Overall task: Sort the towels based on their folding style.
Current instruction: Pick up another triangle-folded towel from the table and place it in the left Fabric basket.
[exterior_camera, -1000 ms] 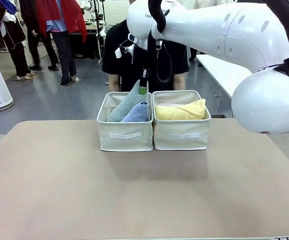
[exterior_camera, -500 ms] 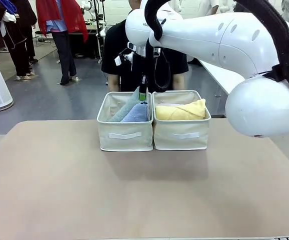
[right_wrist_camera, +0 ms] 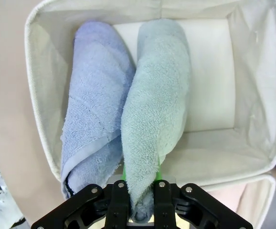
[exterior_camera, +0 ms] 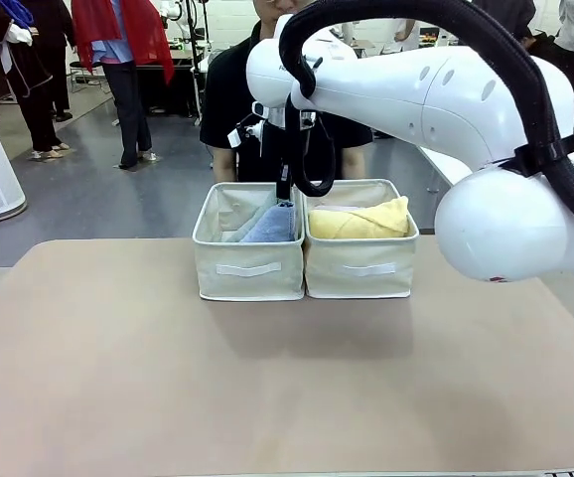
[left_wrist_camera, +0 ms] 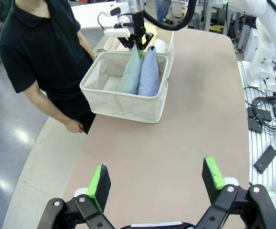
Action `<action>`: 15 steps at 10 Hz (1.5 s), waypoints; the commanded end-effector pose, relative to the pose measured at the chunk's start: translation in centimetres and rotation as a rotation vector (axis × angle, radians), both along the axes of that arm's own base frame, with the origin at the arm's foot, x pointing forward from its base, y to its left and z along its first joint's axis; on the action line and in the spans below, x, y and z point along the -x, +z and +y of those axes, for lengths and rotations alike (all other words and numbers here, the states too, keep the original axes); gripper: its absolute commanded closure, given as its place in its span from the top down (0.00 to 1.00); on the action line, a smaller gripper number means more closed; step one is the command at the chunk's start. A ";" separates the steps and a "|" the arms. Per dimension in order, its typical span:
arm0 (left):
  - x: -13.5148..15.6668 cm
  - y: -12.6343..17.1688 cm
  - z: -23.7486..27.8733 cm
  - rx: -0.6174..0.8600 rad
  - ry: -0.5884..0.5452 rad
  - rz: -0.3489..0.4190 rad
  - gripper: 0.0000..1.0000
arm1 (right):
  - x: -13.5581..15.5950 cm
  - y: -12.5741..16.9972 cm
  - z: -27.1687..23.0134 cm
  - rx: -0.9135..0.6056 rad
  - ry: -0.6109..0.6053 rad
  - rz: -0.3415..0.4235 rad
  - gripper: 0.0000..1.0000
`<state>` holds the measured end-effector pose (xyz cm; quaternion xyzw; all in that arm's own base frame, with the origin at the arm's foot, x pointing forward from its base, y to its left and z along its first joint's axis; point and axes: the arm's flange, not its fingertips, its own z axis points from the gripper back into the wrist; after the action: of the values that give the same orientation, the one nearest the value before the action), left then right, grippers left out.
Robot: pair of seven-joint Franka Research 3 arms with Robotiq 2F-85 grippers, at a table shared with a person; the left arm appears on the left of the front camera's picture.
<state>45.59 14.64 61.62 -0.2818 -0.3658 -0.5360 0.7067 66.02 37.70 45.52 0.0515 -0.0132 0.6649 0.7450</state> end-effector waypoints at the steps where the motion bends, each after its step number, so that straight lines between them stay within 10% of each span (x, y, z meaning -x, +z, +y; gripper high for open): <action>1: 0.1 0.1 0.0 -0.017 0.012 0.003 1.00 | -1.9 0.8 1.5 0.045 -0.019 0.006 0.17; 3: 0.1 0.1 0.0 -0.017 0.012 0.003 1.00 | -1.9 0.7 1.4 0.040 -0.011 0.017 0.17; 4: 0.1 0.1 0.0 -0.017 0.012 0.003 1.00 | -1.8 0.9 1.4 0.034 -0.001 0.021 0.77; 5: 0.1 0.1 0.0 -0.017 0.012 0.003 1.00 | -1.8 0.9 1.4 0.032 0.000 0.021 0.77; 6: 0.1 0.1 0.0 -0.017 0.012 0.003 1.00 | -1.9 0.8 1.4 0.029 0.001 0.024 1.00; 7: 0.1 0.1 0.0 -0.017 0.012 0.003 1.00 | -1.9 0.8 1.4 0.028 0.001 0.026 0.78; 8: 0.1 0.1 0.0 -0.017 0.012 0.003 1.00 | -1.9 0.8 1.4 0.027 0.001 0.026 1.00; 15: 0.1 0.1 0.0 -0.017 0.012 0.003 1.00 | -1.9 1.8 1.1 -0.004 -0.004 0.035 1.00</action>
<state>45.59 14.64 61.62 -0.2818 -0.3658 -0.5360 0.7067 65.94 37.59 46.48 0.0575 -0.0046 0.6656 0.7441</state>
